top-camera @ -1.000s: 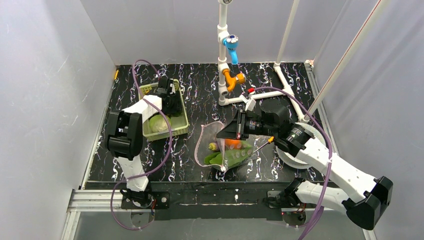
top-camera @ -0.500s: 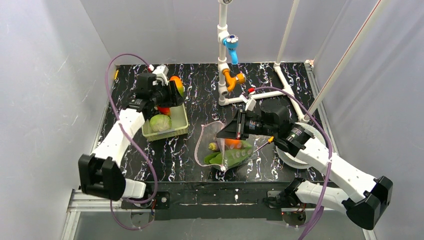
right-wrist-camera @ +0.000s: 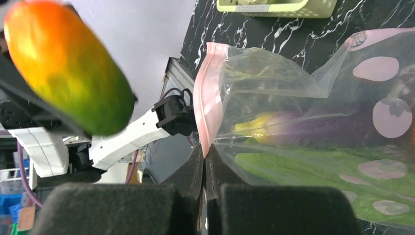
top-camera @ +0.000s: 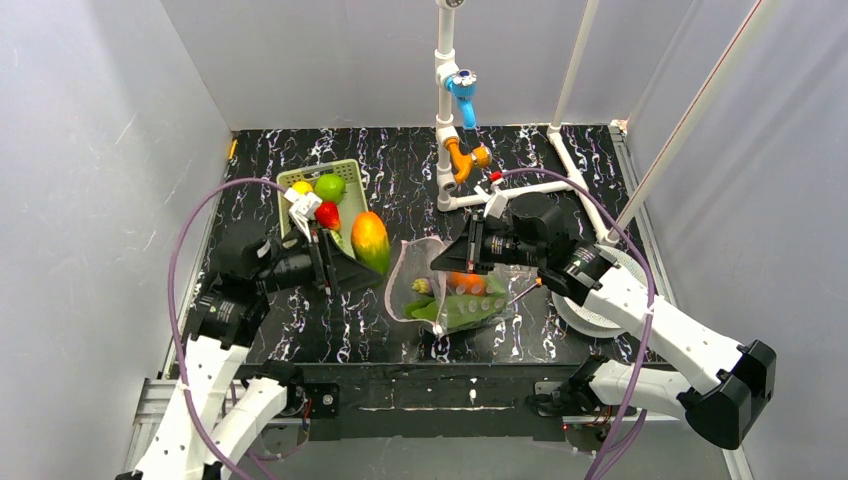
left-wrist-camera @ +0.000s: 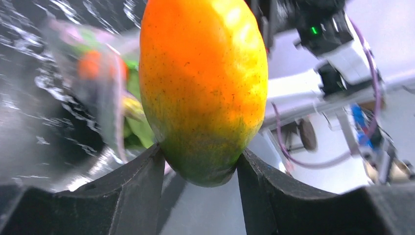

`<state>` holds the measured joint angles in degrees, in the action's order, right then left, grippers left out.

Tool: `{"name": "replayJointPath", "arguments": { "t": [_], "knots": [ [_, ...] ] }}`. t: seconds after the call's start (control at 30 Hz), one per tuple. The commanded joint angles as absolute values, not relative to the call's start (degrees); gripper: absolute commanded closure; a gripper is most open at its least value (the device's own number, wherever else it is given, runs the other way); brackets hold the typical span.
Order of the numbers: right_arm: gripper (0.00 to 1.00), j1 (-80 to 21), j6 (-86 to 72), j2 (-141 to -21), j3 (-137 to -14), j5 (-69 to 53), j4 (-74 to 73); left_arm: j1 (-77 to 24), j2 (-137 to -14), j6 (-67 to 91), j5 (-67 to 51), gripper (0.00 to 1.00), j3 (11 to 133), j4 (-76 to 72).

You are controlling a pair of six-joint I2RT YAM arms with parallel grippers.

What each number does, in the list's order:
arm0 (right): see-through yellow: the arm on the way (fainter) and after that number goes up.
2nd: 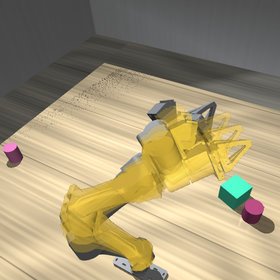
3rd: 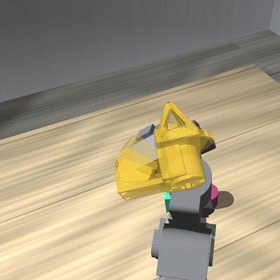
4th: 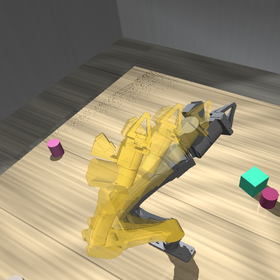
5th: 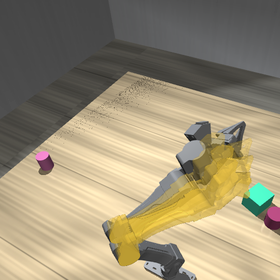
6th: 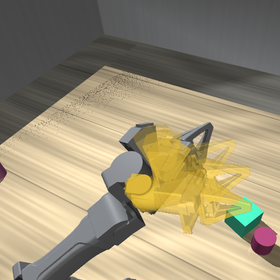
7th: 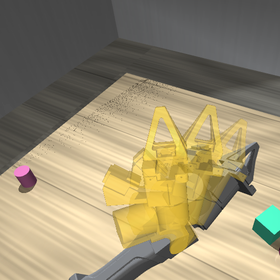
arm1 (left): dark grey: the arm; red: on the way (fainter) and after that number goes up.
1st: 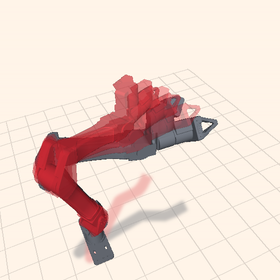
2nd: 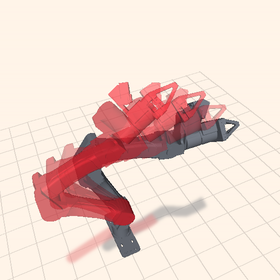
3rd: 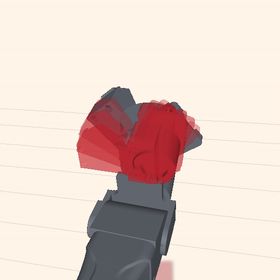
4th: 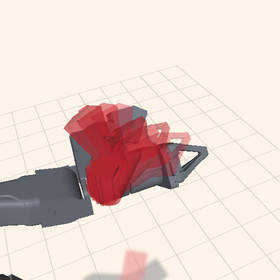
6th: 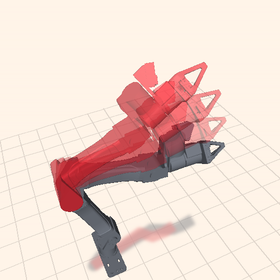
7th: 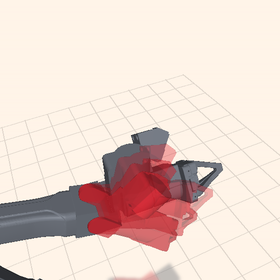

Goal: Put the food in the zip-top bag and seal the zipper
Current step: Place the fake fruit in the zipper food storage bag.

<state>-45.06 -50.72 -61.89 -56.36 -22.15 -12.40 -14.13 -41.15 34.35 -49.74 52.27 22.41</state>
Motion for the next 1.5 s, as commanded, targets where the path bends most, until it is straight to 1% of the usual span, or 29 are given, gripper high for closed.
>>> {"name": "replayJointPath", "arguments": {
  "t": [0.0,0.1,0.2,0.3,0.37,0.43,0.67,0.73,0.8,0.9,0.97,1.07,1.13,1.3,1.47],
  "knots": [
    [0.99,-44.9,-46.9,-61.4,-61.0,-18.4,-13.3,-22.7,-40.9,42.1,-54.8,0.92,48.4,22.1],
    [0.99,-44.9,-46.3,-61.4,-62.1,-18.6,-13.6,-34.6,-43.3,43.0,-46.3,0.91,47.8,22.1],
    [0.99,-44.9,-45.8,-61.2,-63.1,-18.8,-14.7,-41.4,-47.4,42.4,-40.5,0.93,48.5,22.1],
    [0.99,-44.9,-45.3,-60.5,-63.6,-19.9,-15.1,-42.8,-51.3,42.1,-38.8,0.91,49.1,22.1],
    [0.99,-45.0,-44.2,-60.1,-64.2,-21.7,-15.3,-42.9,-53.4,42.3,-38.4,0.84,49.6,22.4],
    [0.99,-45.0,-43.1,-59.8,-64.8,-23.5,-15.9,-42.9,-55.0,42.6,-37.9,0.8,50.2,22.7],
    [0.99,-46.8,-38.8,-58.2,-66.5,-28.0,-16.0,-42.9,-56.8,44.9,-36.7,0.8,50.6,22.4],
    [0.99,-48.8,-38.1,-60.5,-68.3,-30.0,-16.3,-42.9,-58.8,45.8,-39.4,0.74,53.1,21.6],
    [0.99,-50.2,-37.9,-61.5,-69.3,-30.9,-16.2,-42.9,-60.7,45.2,-41.8,0.72,55.5,22.1],
    [0.99,-51.6,-37.7,-62.0,-69.6,-30.3,-16.5,-42.9,-61.9,44.4,-40.2,0.69,59.1,23.8],
    [0.99,-51.6,-37.9,-61.2,-69.1,-28.7,-17.3,-42.9,-61.3,44.7,-37.6,0.51,60.2,25.2],
    [0.99,-51.6,-37.8,-60.5,-68.6,-25.9,-18.5,-42.9,-59.3,44.3,-36.0,0.36,59.6,25.6],
    [0.99,-51.6,-37.7,-59.7,-68.1,-24.2,-19.0,-42.9,-57.2,43.7,-35.4,0.29,58.8,25.7],
    [0.99,-51.5,-37.6,-58.4,-66.9,-20.5,-19.1,-42.9,-54.2,41.8,-35.7,0.26,58.1,27.2],
    [0.99,-51.5,-37.6,-58.1,-66.7,-19.2,-19.1,-43.0,-53.1,37.6,-33.7,0.25,60.7,32.9]
  ]
}}
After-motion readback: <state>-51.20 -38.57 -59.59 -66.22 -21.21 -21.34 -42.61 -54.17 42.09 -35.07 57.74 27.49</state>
